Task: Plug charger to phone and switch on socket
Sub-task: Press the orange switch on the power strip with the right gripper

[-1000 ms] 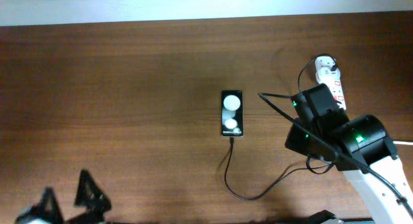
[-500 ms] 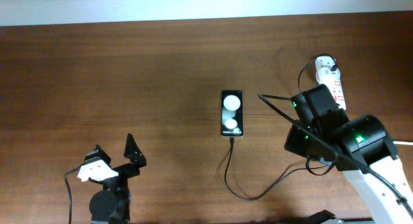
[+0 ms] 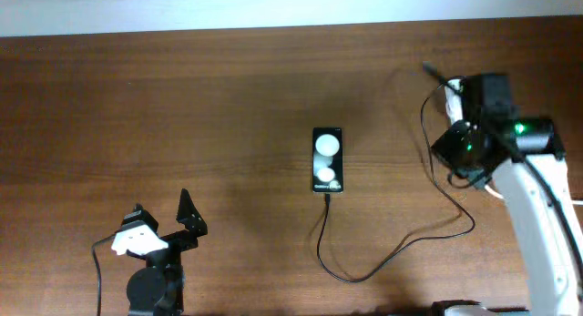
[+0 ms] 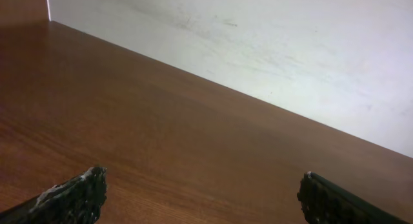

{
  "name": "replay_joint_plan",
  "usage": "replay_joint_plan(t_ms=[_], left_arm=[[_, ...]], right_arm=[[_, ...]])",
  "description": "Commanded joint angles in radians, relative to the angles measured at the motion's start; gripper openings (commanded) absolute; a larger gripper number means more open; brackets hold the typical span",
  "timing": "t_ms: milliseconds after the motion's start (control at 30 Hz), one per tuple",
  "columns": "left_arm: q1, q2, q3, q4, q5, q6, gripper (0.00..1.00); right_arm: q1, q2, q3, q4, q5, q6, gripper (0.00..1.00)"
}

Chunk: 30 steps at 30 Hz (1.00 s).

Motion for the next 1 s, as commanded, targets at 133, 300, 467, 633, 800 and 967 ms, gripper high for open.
replay_joint_plan(t_ms=[133,300,467,633,800,967], left_arm=[[0.0,-0.003,-0.008,0.003,0.007,0.016,0.99],[0.0,-0.003,-0.008,0.003,0.008,0.016,0.99],[0.0,-0.003,-0.008,0.003,0.008,0.016,0.99],[0.0,-0.003,-0.008,0.003,0.008,0.016,0.99],[0.0,-0.003,-0.008,0.003,0.008,0.016,0.99],[0.0,-0.003,-0.008,0.003,0.008,0.016,0.99]], right_arm=[[-0.307,0.369,0.112,0.246,-0.208,-0.148,0.04],[-0.371,0.504,0.131,0.441,-0.256,-0.14,0.04],[-0.371,0.571,0.131,0.587,-0.248,-0.087,0.04],[-0.394,0.636,0.133,0.644,-0.246,-0.087,0.04],[-0.403,0.666,0.133,0.692,-0.248,-0.088,0.04],[-0.403,0.668,0.133,0.726,-0.243,-0.088,0.04]])
